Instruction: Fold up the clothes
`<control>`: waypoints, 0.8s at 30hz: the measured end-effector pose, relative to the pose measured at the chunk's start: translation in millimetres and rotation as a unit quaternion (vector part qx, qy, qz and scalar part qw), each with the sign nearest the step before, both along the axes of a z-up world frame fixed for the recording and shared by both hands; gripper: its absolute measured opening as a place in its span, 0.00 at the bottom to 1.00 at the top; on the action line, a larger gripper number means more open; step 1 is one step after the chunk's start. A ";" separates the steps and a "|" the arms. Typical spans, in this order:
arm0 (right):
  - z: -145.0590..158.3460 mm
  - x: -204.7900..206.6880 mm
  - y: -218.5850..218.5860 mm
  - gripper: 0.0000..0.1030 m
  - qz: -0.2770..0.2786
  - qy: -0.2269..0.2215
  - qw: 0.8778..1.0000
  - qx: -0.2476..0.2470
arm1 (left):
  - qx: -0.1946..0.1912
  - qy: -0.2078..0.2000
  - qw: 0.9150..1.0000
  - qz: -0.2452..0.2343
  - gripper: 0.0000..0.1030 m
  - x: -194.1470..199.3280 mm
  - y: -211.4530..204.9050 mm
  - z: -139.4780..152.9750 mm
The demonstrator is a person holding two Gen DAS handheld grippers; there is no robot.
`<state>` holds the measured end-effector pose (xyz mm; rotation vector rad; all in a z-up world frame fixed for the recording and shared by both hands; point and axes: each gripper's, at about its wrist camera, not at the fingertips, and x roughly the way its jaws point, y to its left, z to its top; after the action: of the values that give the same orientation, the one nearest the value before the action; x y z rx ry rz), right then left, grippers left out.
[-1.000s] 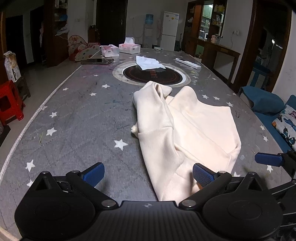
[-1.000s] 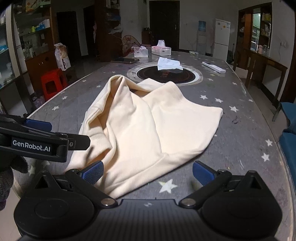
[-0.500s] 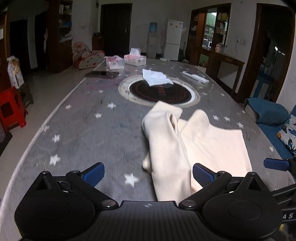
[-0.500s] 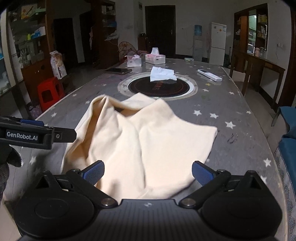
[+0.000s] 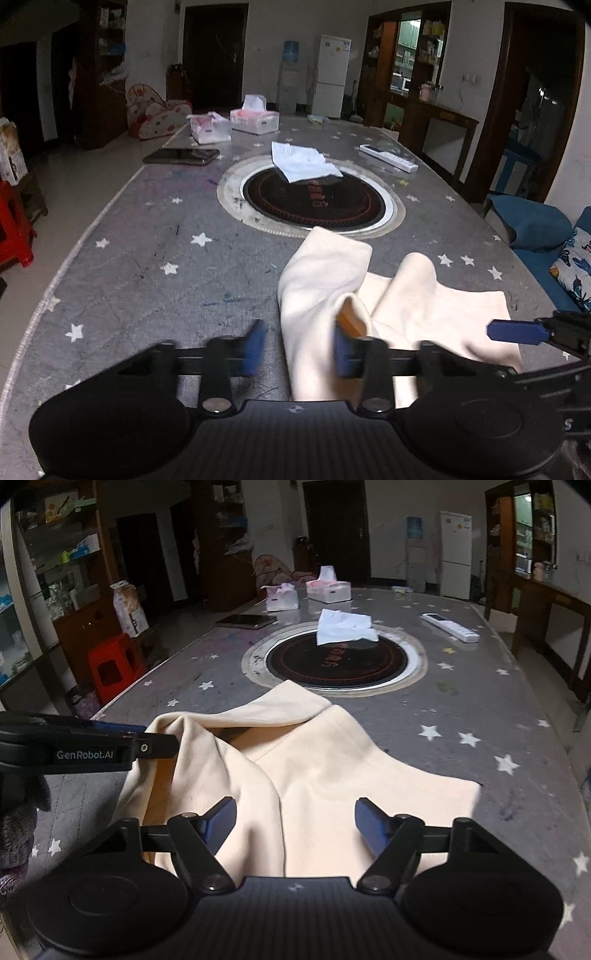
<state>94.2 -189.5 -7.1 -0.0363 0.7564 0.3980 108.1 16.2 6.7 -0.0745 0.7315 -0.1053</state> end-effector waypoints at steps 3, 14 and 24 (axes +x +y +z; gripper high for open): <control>-1.5 8.0 8.6 0.64 0.026 0.003 1.000 0.011 | -0.010 0.001 1.000 -0.001 0.13 -2.2 8.9 -4.3; -2.7 28.6 61.3 0.46 0.111 0.004 0.994 0.022 | -0.022 -0.004 1.000 0.004 0.11 -10.4 21.8 -2.7; -4.8 32.9 70.5 0.12 0.111 -0.002 0.994 0.003 | -0.023 0.001 1.000 0.006 0.13 -11.0 25.4 -4.2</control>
<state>127.1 -119.0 -11.9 -0.1158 0.7493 0.6117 97.1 41.6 2.6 -0.1238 0.7301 -0.1104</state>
